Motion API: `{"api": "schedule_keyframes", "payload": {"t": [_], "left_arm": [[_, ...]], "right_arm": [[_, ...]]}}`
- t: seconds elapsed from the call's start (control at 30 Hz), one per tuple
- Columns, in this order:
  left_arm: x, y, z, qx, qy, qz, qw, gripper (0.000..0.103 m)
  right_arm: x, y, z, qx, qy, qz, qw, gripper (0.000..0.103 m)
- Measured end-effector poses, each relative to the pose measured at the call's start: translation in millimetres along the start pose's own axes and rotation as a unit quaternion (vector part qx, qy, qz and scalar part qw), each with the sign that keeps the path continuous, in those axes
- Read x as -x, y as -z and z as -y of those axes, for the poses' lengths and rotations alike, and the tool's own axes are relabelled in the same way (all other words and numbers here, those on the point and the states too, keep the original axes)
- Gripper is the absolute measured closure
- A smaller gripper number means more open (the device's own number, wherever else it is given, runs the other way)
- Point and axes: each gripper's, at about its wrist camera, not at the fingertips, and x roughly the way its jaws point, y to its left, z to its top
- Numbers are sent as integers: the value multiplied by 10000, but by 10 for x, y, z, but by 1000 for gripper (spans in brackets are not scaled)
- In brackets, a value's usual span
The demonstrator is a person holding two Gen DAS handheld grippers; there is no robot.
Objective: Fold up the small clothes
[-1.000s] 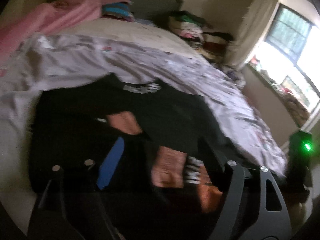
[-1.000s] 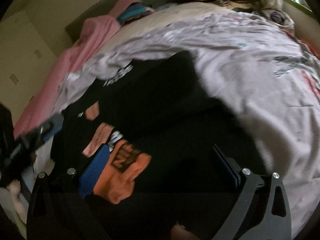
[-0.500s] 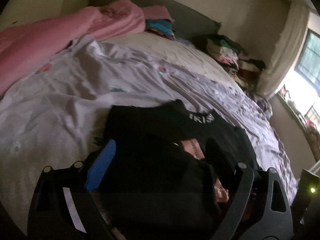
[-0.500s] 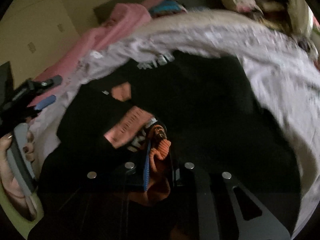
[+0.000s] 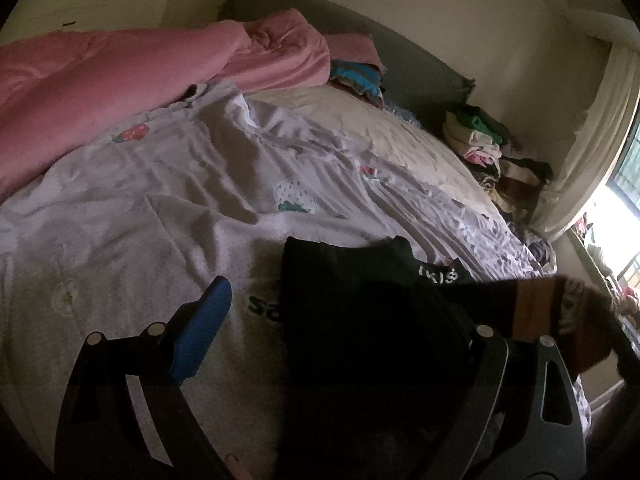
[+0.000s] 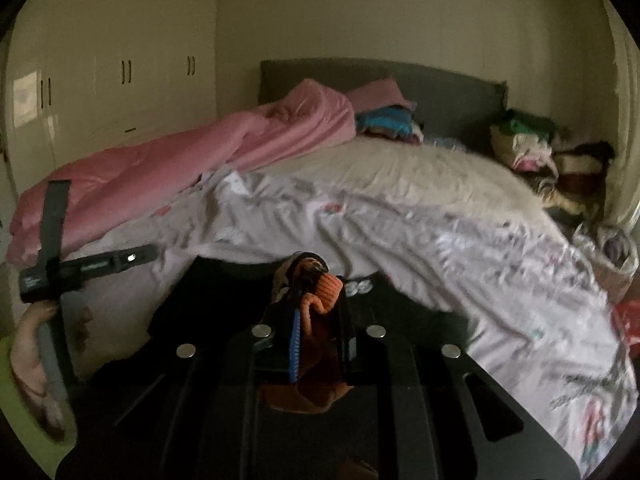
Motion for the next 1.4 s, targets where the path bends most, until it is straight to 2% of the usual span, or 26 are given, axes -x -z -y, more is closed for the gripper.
{"api": "schedule_keyframes", "payload": {"t": [0.2,0.53,0.9,1.1,1.23,1.4], "left_arm": [[-75,61,158,-362,-72,-68,9993,19],[-266,249,485,-920,-76,-330,9952,19],[-402,412,712,-1379,-88,-564,9888,19],[-466,501,807,-1537,-76,-707,9856,19],[-482,524,818,-1573,-97,-763,9845,19],[-559,566,794,-1571,-112,-1077,9816,21]], "right_arm": [[-154,130,202,73,397,-120,9991,90],[-385,482,375,-261,598,-485,9967,90],[-494,612,439,-294,791,-675,9941,89],[-505,660,487,-349,961,-696,9923,83],[-476,705,526,-475,973,-703,9916,69],[-506,757,466,-521,793,-843,9919,67]]}}
